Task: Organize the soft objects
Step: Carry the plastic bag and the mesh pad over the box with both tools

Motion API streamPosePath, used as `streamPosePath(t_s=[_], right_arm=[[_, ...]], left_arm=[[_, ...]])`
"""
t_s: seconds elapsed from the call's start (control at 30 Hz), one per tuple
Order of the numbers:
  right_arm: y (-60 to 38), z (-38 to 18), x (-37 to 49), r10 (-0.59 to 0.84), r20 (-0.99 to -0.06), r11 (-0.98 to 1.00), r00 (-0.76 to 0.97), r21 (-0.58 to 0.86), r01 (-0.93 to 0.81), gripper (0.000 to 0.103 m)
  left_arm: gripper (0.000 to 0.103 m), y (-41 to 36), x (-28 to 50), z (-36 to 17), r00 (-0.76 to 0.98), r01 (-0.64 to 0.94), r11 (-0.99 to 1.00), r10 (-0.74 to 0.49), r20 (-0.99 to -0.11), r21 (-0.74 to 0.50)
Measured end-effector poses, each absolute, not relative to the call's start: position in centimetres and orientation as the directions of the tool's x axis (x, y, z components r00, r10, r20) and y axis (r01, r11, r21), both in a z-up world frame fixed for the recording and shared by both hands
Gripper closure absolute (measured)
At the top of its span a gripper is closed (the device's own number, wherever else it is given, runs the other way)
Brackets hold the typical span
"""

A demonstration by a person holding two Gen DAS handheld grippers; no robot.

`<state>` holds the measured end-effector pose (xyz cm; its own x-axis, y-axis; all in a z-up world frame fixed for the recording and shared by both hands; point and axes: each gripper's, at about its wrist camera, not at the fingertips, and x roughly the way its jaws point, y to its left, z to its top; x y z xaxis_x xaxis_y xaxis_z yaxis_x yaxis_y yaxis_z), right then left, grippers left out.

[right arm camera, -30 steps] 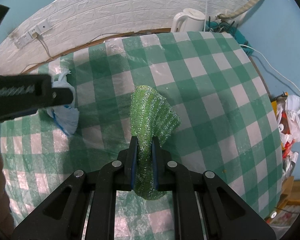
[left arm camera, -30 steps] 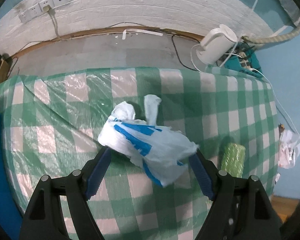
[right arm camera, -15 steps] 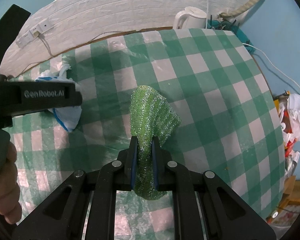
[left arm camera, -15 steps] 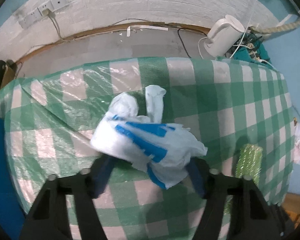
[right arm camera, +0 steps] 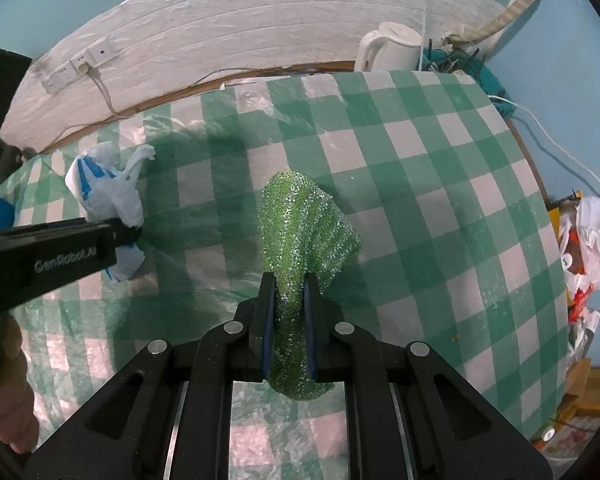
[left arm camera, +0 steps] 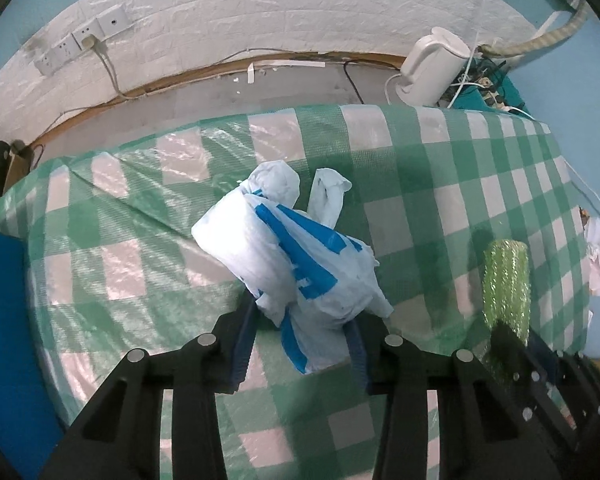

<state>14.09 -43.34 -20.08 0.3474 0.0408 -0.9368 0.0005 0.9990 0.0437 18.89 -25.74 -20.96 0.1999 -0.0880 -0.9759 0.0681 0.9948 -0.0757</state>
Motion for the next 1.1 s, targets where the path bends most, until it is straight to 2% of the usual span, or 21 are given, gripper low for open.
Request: streamPosePath(t_s=[0.8, 1.1], right_arm=[[-36.8, -15.9, 12.4, 0.083, -0.918, 0.989, 0.387, 0.027, -0.148, 0.093], [-33.2, -13.4, 11.3, 0.12, -0.906, 0.975, 0.407, 0.03, -0.221, 0.093]], left_arm=[[0.061, -19.1, 12.9, -16.2, 0.289, 0.1, 0.995, -0.021, -0.957, 0.008], [0.061, -15.9, 10.8, -12.9, 0.335, 0.098, 0.995, -0.001, -0.942, 0.034]])
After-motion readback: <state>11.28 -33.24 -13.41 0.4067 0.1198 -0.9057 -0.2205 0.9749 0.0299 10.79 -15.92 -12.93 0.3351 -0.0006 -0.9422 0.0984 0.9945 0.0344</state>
